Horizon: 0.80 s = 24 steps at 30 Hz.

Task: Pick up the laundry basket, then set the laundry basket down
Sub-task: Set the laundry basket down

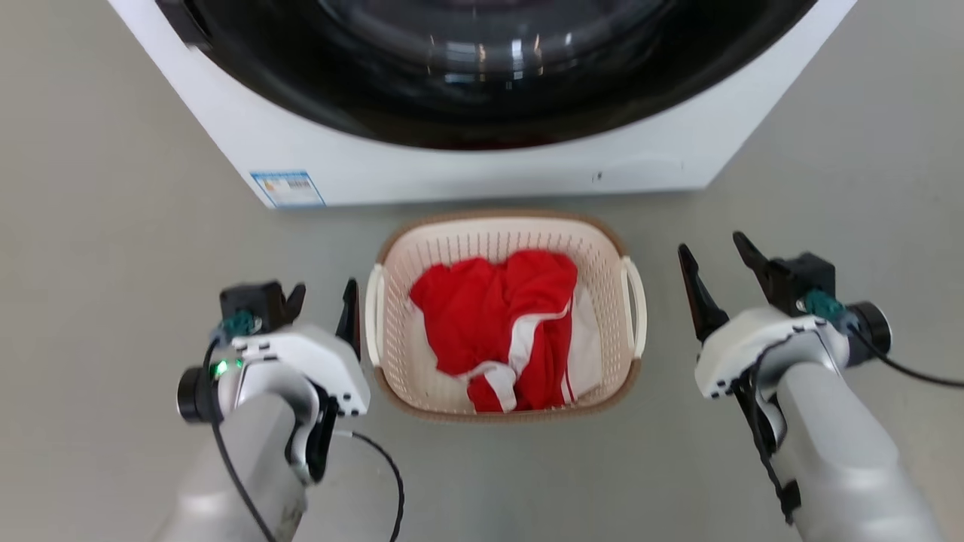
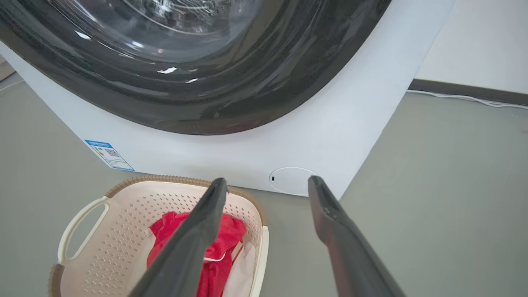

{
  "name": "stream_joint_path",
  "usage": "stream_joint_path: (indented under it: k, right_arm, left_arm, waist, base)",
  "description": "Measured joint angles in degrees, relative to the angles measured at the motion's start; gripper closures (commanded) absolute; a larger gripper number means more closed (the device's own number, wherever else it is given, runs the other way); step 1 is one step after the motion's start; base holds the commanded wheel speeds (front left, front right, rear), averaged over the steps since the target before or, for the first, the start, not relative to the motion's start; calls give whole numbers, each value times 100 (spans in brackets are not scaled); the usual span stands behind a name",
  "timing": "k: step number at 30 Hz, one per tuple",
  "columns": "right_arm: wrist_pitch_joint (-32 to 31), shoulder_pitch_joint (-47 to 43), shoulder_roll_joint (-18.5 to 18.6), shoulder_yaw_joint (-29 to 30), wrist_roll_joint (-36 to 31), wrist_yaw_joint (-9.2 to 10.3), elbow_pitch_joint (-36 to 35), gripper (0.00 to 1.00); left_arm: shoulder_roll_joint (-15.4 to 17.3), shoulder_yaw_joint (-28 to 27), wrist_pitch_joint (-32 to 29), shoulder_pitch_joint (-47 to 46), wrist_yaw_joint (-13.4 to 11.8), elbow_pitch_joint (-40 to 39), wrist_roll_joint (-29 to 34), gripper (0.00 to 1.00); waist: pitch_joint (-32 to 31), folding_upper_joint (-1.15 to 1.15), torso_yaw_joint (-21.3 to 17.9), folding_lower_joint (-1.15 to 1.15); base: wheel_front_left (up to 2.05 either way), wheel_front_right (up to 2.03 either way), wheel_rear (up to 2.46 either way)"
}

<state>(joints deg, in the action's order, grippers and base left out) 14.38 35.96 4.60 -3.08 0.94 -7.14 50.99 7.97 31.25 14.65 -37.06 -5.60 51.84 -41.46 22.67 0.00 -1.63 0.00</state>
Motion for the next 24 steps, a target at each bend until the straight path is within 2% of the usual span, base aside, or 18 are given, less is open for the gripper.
stream_joint_path:
  k: [6, 9, 12, 24]
  right_arm:
    - [1, -788, -3, 244, -46, 0, -824, 0]
    - [0, -1115, 5, 318, -47, 0, -1157, 0]
    - [0, -1443, 5, 361, -94, 0, -1473, 0]
    - [0, -2656, 22, 499, -97, 0, -2318, 0]
  left_arm:
    - [27, -690, 0, 899, 25, -650, 337, 0]
    - [38, -944, 0, 1317, 163, -917, 457, 0]
    - [65, -1183, -1, 1696, 190, -1183, 653, 0]
    - [5, -2078, -1, 2930, 391, -2306, 1216, 0]
  waist:
    - [-723, 0, 94, 0]
    - [-994, 0, 137, 0]
    - [-1237, 0, 174, 0]
    - [-1933, 0, 300, 0]
  base:
    - [0, 0, 0]
    - [0, 0, 0]
    - [0, 0, 0]
    - [0, 0, 0]
